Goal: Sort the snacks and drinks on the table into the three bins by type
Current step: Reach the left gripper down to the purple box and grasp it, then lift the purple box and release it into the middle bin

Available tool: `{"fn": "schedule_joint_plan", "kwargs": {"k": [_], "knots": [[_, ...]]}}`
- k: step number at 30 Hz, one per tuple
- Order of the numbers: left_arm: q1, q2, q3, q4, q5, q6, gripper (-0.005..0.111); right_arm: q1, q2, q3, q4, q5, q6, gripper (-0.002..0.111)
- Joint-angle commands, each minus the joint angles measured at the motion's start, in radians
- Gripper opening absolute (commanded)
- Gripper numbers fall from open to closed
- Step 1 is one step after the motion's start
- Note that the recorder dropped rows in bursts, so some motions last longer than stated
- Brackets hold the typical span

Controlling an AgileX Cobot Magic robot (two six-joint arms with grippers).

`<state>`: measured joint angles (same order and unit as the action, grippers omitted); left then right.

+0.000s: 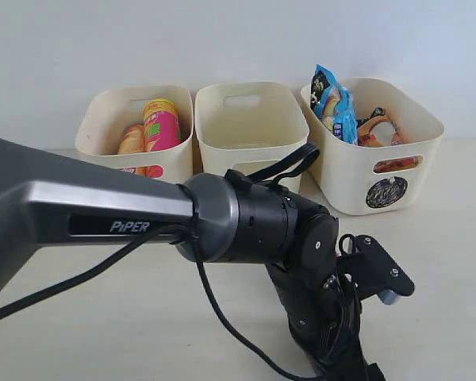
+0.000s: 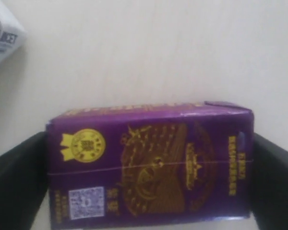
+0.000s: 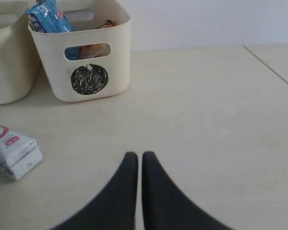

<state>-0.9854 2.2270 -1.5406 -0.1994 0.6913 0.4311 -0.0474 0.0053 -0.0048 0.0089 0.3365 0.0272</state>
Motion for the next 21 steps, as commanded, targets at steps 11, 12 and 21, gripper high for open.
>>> {"fn": "schedule_joint_plan", "kwargs": {"k": [11,12,21], "knots": [[-0.005,-0.100,0.001,-0.006,0.142,0.042,0.004,-0.003,-0.005,0.005,-0.001,-0.004,-0.001,0.000],[-0.005,-0.127,0.001,0.002,0.144,0.042,0.004,-0.003,-0.005,0.005,-0.001,-0.004,-0.001,0.000],[0.016,-0.328,0.001,0.157,0.100,0.033,0.004,-0.003,-0.005,0.005,-0.001,-0.004,-0.001,0.000]]}}
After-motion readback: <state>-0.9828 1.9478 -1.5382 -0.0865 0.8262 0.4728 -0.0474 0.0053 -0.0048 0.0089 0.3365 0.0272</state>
